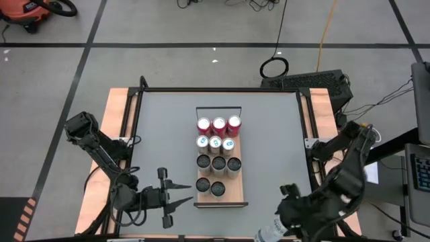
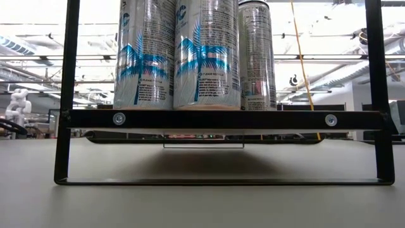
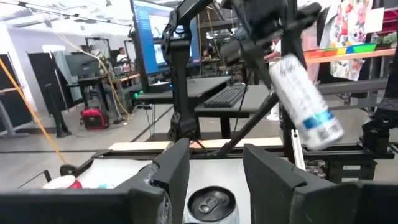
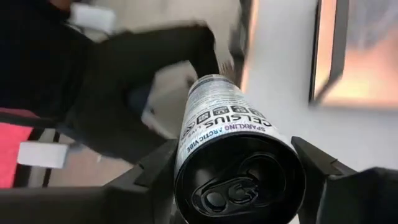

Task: Place canned beverage on shelf
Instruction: Put the white-blue soda can aligned with the other white-blue soda cans on the shelf

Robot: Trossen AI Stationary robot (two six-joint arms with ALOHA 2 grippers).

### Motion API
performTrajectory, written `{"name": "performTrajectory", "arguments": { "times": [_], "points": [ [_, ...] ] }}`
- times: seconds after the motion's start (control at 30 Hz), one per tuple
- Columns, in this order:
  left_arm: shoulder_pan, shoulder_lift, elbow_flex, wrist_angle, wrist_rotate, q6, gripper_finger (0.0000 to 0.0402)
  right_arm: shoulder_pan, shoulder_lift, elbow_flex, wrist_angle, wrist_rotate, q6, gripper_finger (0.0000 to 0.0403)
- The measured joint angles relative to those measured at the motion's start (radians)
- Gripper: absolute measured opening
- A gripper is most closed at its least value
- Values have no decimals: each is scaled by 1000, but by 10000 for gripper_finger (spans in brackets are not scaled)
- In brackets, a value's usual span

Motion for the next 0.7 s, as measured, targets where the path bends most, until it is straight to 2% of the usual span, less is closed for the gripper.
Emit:
{"name": "performTrajectory", "arguments": {
  "times": [0.1,0.3,0.53,0.7],
  "points": [
    [9,0,12,-3,34,3,152,11,-21,45,23,79,-93,192],
    [43,0,29,-3,159,-32,163,25,-65,64,41,321,-325,192],
    [88,0,57,-3,157,-97,219,22,-58,65,45,561,-675,192],
    [114,0,75,-4,158,-134,270,13,-56,59,112,649,-954,192]
  ]
}}
